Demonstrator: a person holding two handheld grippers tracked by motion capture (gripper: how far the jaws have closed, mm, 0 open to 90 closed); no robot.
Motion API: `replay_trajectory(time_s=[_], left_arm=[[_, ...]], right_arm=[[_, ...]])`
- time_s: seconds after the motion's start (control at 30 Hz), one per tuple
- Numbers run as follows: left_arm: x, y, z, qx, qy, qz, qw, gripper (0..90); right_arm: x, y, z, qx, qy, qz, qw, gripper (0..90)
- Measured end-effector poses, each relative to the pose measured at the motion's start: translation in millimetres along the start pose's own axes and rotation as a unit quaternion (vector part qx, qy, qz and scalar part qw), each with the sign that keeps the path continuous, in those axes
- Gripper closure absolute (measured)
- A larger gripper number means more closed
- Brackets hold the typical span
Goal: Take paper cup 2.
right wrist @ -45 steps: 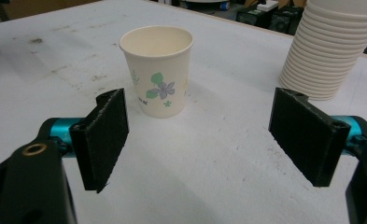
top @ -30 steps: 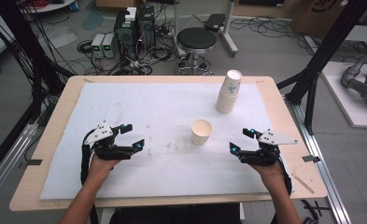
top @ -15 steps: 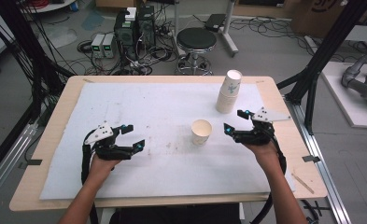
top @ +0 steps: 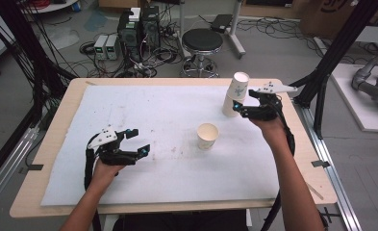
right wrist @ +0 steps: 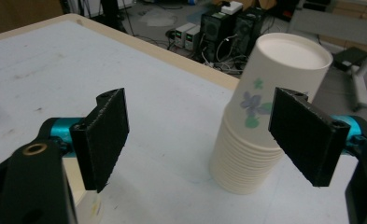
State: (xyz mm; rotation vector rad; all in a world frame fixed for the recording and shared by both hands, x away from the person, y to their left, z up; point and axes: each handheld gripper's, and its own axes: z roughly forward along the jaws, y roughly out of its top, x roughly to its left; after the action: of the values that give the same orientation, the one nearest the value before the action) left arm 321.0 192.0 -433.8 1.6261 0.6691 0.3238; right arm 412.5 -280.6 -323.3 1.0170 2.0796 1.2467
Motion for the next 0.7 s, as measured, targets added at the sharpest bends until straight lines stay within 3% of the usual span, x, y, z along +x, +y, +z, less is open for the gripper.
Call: replay_trajectory(time_s=[0.03, 0.2, 0.7], left_arm=[[0.0, 0.0, 0.1, 0.000, -0.001, -0.001, 1.0000, 16.5], [0.3, -0.3, 0.3, -0.001, -0.002, -0.005, 1.0000, 16.5], [2.7, -1.5, 0.1, -0.002, -0.005, -0.015, 0.9999, 16.5]], right_arm=[[-8.2, 7.5, 4.8, 0.009, -0.013, 0.008, 0.9998, 20.0], [-19.5, 18.0, 15.7, 0.027, -0.026, 0.015, 0.9992, 20.0], [-47.4, 28.9, 43.7, 0.055, -0.049, 0.045, 0.9962, 20.0]])
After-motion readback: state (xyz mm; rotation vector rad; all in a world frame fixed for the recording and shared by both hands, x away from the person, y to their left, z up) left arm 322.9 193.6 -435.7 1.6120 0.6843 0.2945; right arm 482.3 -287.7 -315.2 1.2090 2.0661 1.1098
